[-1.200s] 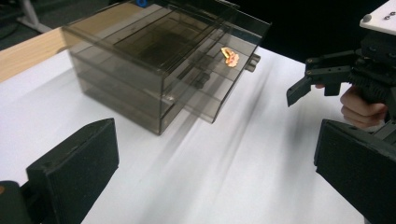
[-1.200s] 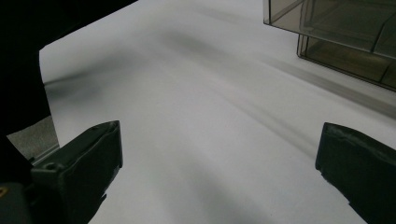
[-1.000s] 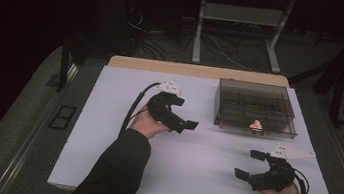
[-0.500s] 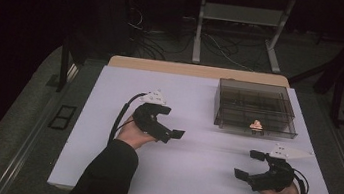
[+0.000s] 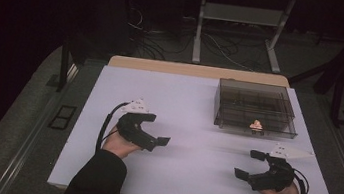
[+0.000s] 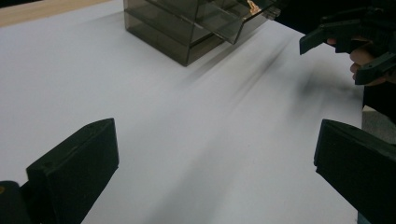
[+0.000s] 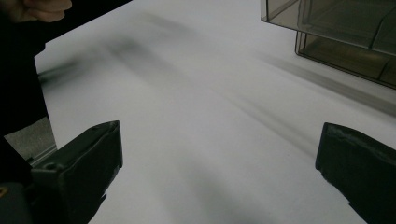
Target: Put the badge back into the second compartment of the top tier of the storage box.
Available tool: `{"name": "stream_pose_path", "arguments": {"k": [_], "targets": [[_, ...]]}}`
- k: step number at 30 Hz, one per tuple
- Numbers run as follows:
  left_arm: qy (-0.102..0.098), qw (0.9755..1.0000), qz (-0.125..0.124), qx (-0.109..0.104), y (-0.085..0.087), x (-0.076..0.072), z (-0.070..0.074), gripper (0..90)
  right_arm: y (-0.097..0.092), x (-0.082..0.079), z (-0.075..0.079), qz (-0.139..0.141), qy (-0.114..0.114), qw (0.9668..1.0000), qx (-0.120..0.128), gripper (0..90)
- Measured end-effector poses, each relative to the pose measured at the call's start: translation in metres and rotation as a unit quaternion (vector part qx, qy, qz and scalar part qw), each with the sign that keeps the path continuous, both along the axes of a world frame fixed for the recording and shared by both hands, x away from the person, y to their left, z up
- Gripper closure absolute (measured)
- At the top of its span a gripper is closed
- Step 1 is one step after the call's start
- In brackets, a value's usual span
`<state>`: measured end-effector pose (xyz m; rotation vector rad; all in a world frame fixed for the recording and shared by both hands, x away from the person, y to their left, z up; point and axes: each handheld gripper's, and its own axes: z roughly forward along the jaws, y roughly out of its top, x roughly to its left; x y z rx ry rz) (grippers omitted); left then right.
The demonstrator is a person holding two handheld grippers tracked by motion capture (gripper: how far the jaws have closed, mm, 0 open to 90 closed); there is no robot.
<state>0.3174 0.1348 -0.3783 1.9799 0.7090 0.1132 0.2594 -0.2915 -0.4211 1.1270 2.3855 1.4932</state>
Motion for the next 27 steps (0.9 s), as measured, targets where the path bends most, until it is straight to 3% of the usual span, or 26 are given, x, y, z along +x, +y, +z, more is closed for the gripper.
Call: {"name": "stream_pose_path", "arguments": {"k": [14,22,27], "targets": [[0.013,0.9992,0.037,-0.010,0.030,-0.034,-0.030,0.0,-0.001,0.000,-0.001,-0.005,0.003,1.0000,0.001,0.0],[0.004,0.9979,0.062,-0.018,0.043,-0.050,-0.038,0.0,-0.002,0.000,-0.001,-0.008,0.003,1.0000,0.000,0.0],[0.003,0.9976,0.064,-0.025,0.045,-0.050,-0.039,0.0,-0.003,0.000,-0.001,-0.010,0.004,0.9999,0.001,0.0]]}}
